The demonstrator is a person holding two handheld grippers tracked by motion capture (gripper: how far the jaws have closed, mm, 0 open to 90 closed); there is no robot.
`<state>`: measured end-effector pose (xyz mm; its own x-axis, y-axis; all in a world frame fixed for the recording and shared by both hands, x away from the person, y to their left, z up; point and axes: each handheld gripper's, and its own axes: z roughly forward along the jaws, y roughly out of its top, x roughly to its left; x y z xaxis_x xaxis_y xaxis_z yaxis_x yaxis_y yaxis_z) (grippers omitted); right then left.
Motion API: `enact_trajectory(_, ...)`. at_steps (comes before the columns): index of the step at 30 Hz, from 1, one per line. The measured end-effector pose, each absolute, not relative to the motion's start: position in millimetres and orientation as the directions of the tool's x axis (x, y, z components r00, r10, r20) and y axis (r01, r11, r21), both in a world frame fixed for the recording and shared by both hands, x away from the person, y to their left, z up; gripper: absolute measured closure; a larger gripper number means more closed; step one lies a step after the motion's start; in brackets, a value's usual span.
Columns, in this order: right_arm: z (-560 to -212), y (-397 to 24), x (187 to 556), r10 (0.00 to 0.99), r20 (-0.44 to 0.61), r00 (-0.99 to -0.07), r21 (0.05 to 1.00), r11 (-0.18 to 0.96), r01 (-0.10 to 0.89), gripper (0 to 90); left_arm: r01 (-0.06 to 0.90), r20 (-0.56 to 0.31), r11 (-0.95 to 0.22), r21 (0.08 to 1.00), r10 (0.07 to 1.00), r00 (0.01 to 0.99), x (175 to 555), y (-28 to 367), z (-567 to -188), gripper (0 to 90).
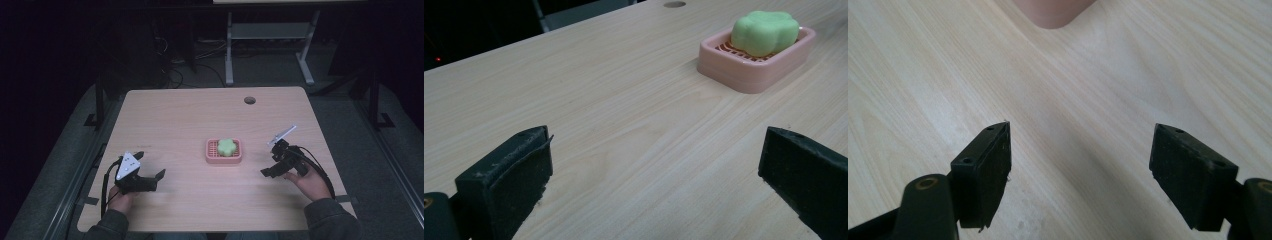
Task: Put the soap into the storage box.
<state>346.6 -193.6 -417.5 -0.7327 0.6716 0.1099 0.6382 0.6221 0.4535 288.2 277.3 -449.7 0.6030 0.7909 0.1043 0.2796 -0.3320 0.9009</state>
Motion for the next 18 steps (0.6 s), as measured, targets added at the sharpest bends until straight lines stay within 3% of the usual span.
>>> enact_trajectory(18, -427, -208, 324, 0.682, 0.114, -0.723, 0.468, 0.604, 0.644, 24.5, 0.28, 0.105, -0.333, 0.9, 0.791, 0.602, 288, 277, -451, 0.2)
